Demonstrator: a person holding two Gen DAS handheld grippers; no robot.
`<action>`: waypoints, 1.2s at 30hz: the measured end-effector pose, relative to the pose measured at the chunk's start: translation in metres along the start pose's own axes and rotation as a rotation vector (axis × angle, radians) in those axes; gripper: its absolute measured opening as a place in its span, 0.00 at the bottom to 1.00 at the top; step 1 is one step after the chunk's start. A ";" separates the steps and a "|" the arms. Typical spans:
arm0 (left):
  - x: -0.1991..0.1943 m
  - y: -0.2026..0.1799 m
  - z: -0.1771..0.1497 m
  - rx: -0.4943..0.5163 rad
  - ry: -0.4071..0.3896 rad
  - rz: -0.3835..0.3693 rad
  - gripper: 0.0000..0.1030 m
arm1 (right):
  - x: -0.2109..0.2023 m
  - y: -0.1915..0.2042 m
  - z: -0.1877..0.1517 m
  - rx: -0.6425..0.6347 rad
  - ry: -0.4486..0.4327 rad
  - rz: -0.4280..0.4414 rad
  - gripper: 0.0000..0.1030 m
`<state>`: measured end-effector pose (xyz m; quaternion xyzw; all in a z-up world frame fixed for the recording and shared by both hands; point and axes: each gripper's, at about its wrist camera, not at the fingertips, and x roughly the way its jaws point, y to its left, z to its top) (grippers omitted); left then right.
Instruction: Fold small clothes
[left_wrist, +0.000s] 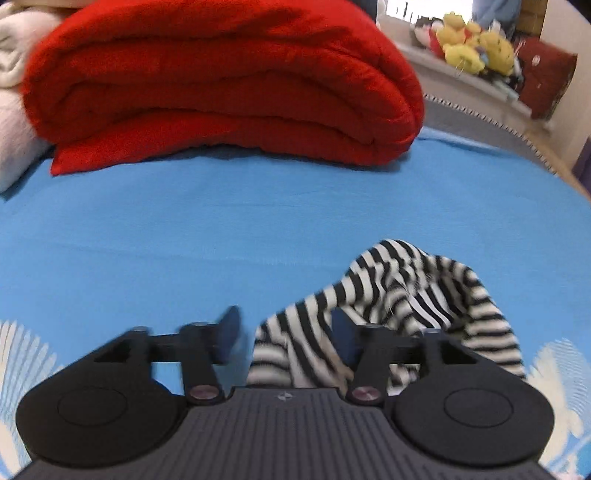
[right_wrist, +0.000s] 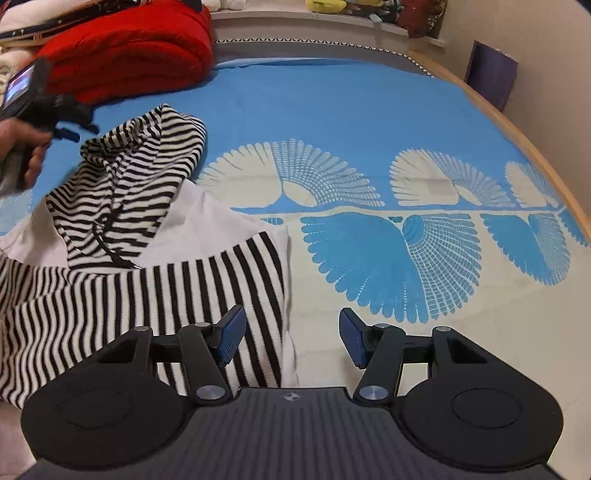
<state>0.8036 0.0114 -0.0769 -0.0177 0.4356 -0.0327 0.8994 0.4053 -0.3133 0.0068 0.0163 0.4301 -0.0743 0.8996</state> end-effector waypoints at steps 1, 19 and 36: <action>0.011 -0.004 0.004 0.018 0.016 -0.008 0.68 | 0.002 -0.001 0.000 0.009 0.006 -0.004 0.56; -0.076 -0.042 -0.033 0.250 -0.121 -0.202 0.02 | -0.010 -0.015 0.014 0.102 -0.039 0.025 0.55; -0.337 0.004 -0.290 0.246 0.162 -0.424 0.32 | -0.038 -0.036 0.011 0.363 -0.058 0.326 0.42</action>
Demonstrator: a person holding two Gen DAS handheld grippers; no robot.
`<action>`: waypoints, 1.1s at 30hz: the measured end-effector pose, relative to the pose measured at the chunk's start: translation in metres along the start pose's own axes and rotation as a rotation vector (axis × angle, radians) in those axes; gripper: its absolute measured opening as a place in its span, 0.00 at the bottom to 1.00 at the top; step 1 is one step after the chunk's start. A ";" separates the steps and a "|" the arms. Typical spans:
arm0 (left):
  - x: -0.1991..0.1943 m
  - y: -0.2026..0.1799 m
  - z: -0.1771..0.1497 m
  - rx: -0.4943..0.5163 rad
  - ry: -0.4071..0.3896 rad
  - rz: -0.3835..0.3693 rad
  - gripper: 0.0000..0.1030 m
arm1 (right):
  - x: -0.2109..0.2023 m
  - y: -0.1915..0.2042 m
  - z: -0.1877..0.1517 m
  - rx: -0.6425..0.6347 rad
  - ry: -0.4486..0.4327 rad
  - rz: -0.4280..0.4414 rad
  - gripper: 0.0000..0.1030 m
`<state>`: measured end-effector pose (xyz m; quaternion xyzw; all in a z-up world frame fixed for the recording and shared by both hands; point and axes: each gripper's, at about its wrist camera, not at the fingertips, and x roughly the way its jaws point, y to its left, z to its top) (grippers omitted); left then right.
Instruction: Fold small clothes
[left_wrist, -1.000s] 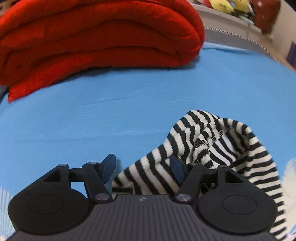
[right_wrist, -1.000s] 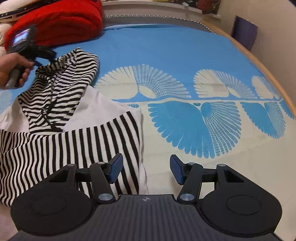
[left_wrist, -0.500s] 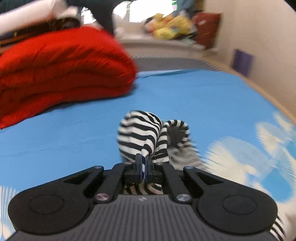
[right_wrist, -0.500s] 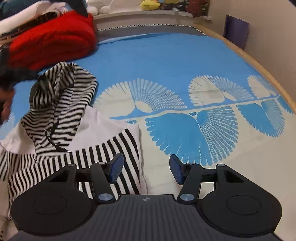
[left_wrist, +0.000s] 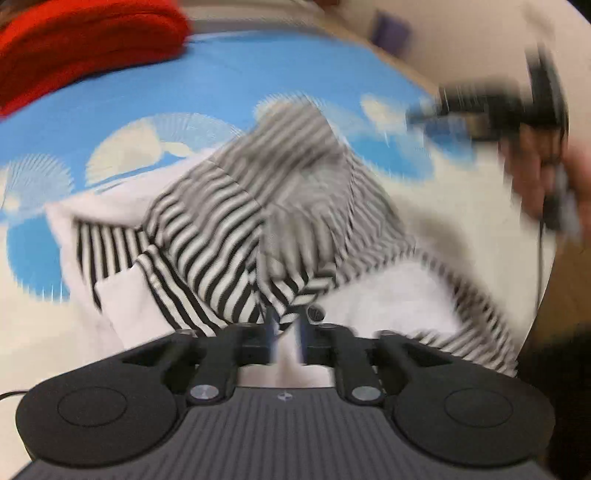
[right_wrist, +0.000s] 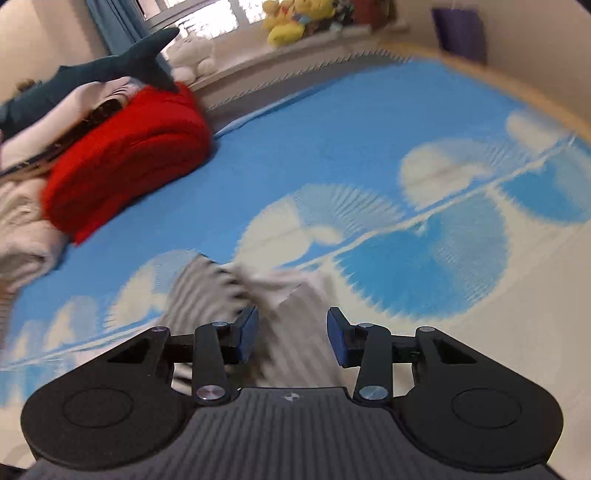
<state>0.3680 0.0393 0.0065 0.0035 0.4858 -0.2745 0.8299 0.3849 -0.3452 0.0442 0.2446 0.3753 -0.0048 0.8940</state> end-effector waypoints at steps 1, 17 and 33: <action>-0.008 0.012 -0.001 -0.109 -0.069 0.006 0.46 | 0.005 0.000 -0.003 0.017 0.028 0.026 0.43; 0.086 0.079 -0.021 -0.882 0.069 0.023 0.45 | 0.095 0.017 -0.054 0.198 0.295 -0.038 0.36; -0.003 0.104 -0.007 -0.755 -0.301 0.149 0.03 | 0.032 0.021 -0.062 -0.035 0.456 0.274 0.00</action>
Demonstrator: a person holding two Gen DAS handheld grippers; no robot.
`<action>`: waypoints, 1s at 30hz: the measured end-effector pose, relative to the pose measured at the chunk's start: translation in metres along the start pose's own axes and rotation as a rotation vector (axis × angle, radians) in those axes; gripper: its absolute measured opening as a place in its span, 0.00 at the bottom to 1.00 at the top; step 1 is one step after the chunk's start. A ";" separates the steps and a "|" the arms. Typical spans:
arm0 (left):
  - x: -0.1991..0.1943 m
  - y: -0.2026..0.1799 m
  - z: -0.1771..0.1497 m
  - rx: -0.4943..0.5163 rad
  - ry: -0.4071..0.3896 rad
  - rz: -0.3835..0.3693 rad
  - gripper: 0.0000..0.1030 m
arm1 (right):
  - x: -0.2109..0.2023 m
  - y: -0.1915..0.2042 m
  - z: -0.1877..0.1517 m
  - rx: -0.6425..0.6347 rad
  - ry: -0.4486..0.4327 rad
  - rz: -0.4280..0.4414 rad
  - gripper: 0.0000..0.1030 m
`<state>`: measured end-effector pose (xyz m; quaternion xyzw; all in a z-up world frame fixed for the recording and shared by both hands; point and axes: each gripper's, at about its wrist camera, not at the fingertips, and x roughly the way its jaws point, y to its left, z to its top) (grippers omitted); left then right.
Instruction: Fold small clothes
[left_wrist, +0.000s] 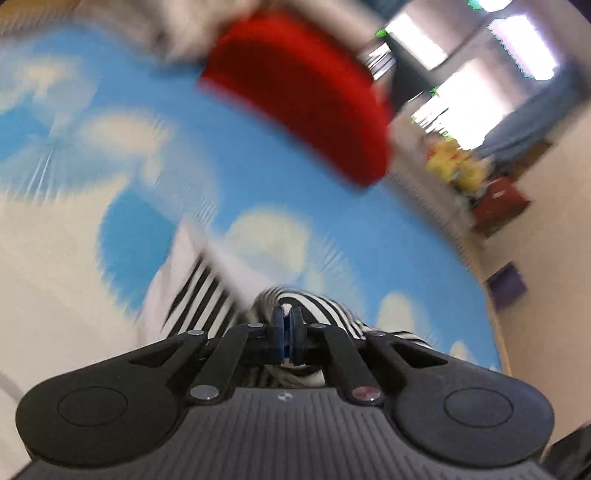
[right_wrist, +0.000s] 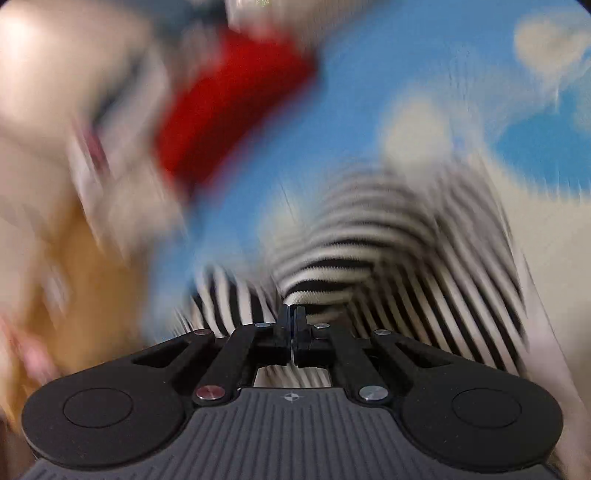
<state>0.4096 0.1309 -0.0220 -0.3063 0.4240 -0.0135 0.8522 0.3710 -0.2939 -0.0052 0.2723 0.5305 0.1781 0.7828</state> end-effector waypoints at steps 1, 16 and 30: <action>0.014 0.009 -0.003 -0.015 0.123 0.055 0.07 | 0.011 -0.002 -0.007 -0.034 0.051 -0.076 0.00; 0.039 0.029 -0.016 -0.166 0.244 0.173 0.40 | 0.023 -0.025 0.028 0.200 -0.209 -0.201 0.50; 0.023 0.015 -0.004 0.000 0.134 0.228 0.01 | 0.012 -0.031 0.023 0.322 -0.265 -0.233 0.00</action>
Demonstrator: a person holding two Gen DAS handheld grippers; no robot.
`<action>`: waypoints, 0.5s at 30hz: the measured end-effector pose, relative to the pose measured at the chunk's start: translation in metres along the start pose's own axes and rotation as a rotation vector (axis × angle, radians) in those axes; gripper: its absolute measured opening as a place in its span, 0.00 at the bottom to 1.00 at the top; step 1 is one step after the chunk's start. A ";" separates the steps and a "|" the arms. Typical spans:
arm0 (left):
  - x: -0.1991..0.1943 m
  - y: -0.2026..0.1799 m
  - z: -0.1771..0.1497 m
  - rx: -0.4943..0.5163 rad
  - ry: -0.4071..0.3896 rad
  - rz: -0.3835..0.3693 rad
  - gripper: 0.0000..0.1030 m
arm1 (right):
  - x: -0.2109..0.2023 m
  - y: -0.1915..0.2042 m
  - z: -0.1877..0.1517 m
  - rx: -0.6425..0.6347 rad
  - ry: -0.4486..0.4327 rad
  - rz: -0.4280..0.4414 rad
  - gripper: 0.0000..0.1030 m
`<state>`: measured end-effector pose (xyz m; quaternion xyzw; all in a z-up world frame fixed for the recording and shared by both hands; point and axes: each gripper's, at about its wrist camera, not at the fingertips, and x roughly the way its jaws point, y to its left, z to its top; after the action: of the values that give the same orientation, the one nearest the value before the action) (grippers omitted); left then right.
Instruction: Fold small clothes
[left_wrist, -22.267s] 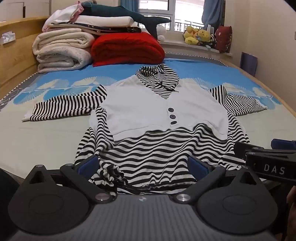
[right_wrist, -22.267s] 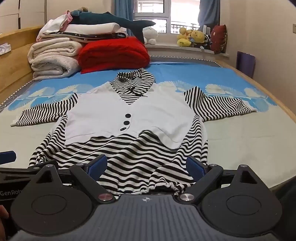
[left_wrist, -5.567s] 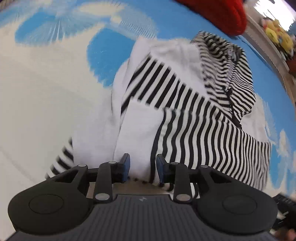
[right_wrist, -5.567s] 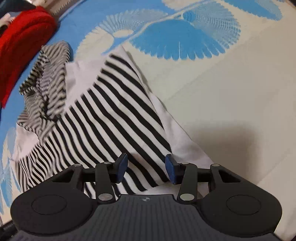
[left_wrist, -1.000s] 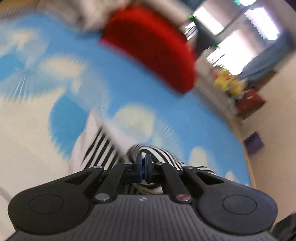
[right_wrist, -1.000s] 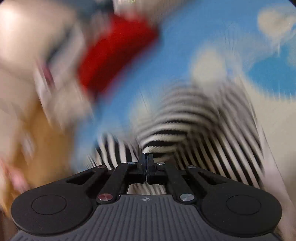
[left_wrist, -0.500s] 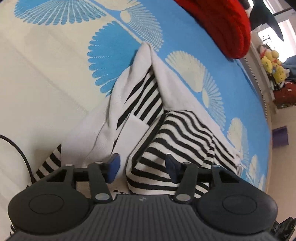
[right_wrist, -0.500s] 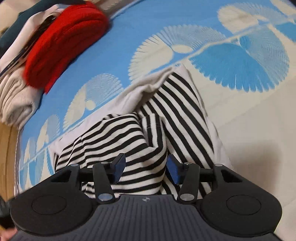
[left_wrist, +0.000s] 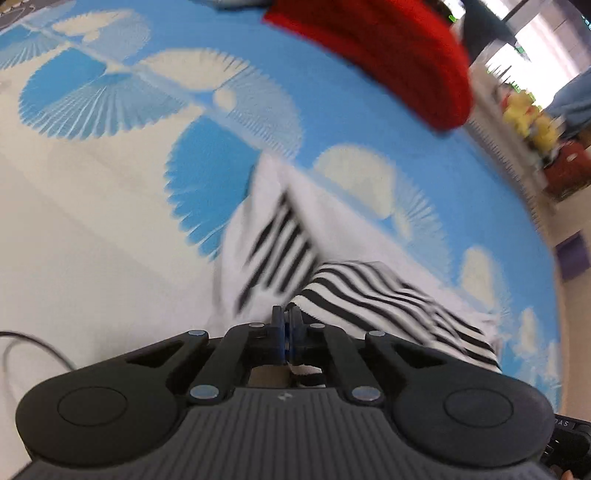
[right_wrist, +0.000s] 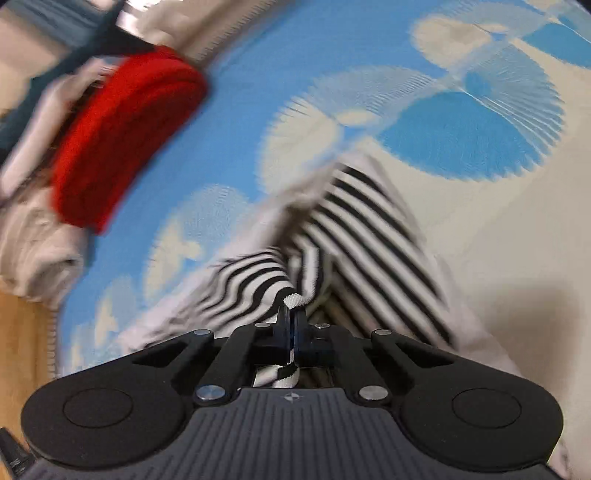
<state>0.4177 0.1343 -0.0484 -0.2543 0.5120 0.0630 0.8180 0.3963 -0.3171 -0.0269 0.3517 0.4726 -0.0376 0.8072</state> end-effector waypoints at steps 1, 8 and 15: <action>0.008 0.004 -0.002 -0.008 0.052 0.015 0.02 | 0.007 -0.010 0.000 0.039 0.036 -0.040 0.00; -0.010 -0.016 0.004 0.093 -0.033 0.024 0.22 | -0.016 0.006 -0.001 -0.072 -0.144 -0.175 0.28; 0.000 -0.033 -0.008 0.163 0.013 -0.022 0.22 | -0.001 0.033 -0.018 -0.203 -0.034 0.067 0.42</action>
<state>0.4234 0.1022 -0.0394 -0.1929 0.5179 0.0104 0.8333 0.3953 -0.2814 -0.0142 0.2832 0.4480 0.0314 0.8474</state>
